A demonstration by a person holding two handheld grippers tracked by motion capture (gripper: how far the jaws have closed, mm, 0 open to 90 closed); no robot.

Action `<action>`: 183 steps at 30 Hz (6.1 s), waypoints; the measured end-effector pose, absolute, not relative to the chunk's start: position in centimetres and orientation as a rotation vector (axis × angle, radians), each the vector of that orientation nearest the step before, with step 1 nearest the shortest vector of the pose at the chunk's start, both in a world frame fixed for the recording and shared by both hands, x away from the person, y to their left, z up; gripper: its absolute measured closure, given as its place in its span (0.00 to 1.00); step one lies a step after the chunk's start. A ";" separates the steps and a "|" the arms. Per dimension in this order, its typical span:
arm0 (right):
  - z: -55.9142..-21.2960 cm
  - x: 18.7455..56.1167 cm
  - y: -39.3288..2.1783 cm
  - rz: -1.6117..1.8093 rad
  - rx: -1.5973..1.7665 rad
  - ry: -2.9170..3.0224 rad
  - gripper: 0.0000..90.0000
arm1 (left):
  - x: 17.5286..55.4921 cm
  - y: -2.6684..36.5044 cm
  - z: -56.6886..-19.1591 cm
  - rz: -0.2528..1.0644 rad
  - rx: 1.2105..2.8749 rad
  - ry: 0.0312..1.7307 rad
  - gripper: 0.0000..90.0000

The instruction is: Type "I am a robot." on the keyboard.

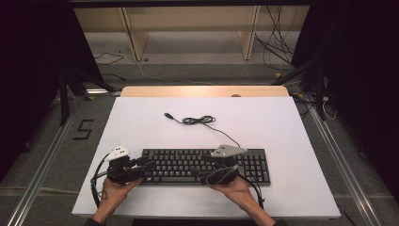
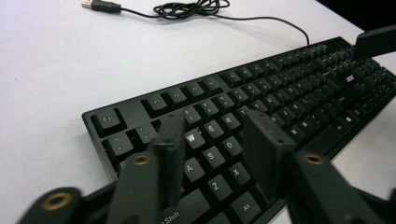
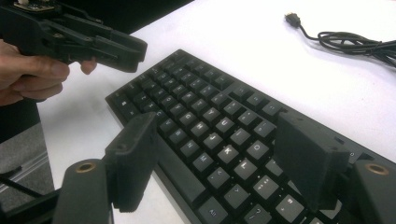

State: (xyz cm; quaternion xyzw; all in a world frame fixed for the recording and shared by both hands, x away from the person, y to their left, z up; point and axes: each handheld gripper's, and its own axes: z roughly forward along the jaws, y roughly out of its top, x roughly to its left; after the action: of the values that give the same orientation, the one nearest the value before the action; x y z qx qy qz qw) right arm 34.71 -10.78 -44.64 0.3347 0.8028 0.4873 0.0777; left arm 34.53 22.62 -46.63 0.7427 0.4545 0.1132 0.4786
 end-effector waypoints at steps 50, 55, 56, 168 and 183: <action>-44.4 34.2 -10.7 1.478 0.977 2.395 0.33 | 35.6 21.8 -47.8 0.248 1.941 1.168 0.94; -44.4 34.2 -10.7 1.480 0.976 2.393 0.33 | 35.2 22.2 -47.1 0.261 1.885 1.134 0.84; -44.4 34.2 -10.7 1.480 0.975 2.393 0.33 | 35.1 22.2 -47.0 0.263 1.875 1.130 0.80; -44.2 34.2 -12.8 1.497 1.036 2.359 0.41 | 35.4 20.2 -45.8 0.272 1.825 1.036 0.53; -43.9 33.7 -13.7 1.523 1.029 2.329 0.38 | 37.8 17.7 -46.7 0.242 1.997 1.022 0.98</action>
State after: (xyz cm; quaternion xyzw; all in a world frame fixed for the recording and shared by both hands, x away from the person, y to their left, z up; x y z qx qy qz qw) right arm 33.66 -13.74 -43.88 0.3456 0.7821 0.5113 0.0871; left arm 37.79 17.70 -46.72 0.7998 0.4093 0.0970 0.4282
